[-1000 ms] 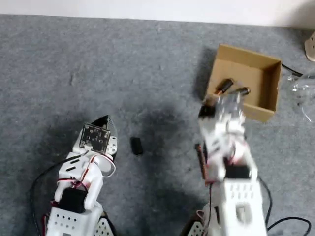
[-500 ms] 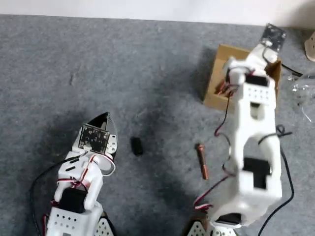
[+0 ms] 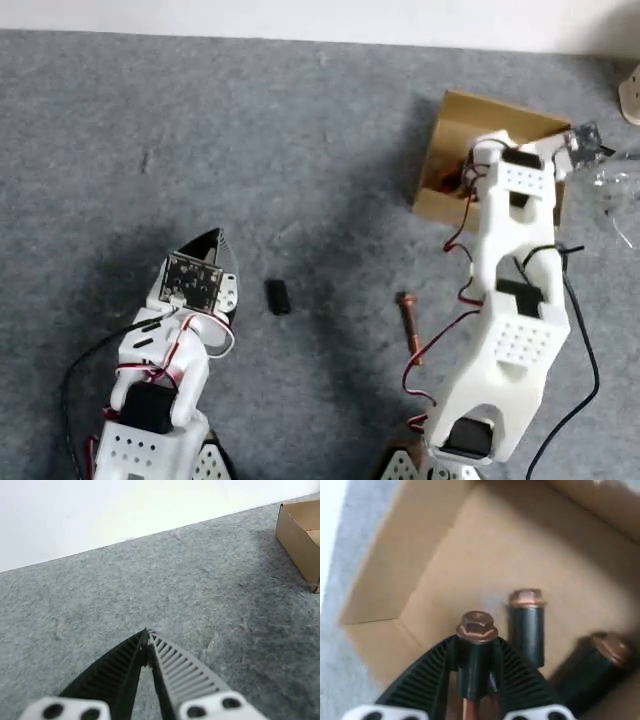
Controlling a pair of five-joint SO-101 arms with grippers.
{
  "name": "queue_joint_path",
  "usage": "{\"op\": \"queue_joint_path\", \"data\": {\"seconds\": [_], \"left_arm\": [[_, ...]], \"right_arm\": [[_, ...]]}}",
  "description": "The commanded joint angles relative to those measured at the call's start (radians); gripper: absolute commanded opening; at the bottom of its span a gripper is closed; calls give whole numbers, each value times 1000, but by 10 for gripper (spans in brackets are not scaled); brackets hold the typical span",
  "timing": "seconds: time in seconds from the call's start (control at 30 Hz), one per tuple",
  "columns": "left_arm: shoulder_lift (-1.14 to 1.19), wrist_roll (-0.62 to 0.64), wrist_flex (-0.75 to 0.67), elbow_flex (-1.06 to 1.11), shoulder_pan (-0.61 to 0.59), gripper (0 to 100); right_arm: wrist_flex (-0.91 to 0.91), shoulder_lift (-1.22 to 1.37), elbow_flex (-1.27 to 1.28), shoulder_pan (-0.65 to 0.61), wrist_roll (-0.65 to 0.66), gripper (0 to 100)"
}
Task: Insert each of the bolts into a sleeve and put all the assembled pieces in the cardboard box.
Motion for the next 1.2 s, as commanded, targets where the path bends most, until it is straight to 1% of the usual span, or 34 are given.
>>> {"op": "queue_joint_path", "data": {"seconds": [0.0,0.07,0.17,0.27,0.4,0.5,0.63,0.73,0.9,1.03,1.17], "left_arm": [[-16,-8,-31,19,-5,7],[-16,-8,-31,19,-5,7],[-16,-8,-31,19,-5,7],[-16,-8,-31,19,-5,7],[-16,-8,-31,19,-5,7],[-16,-8,-31,19,-5,7],[-16,-8,-31,19,-5,7],[-16,-8,-31,19,-5,7],[-16,-8,-31,19,-5,7],[-16,-8,-31,19,-5,8],[-16,-8,-31,19,-12,7]], "right_arm": [[2,-7,-58,50,-94,5],[2,5,-56,71,-143,5],[2,28,-56,85,-135,10],[2,54,-59,82,-64,49],[2,81,-64,70,98,183],[2,87,-64,67,157,254],[5,81,-61,67,196,257],[27,79,-64,61,255,257],[200,39,-127,-5,315,257],[348,-71,-145,-73,396,257],[420,-214,-134,-133,434,257]]}}
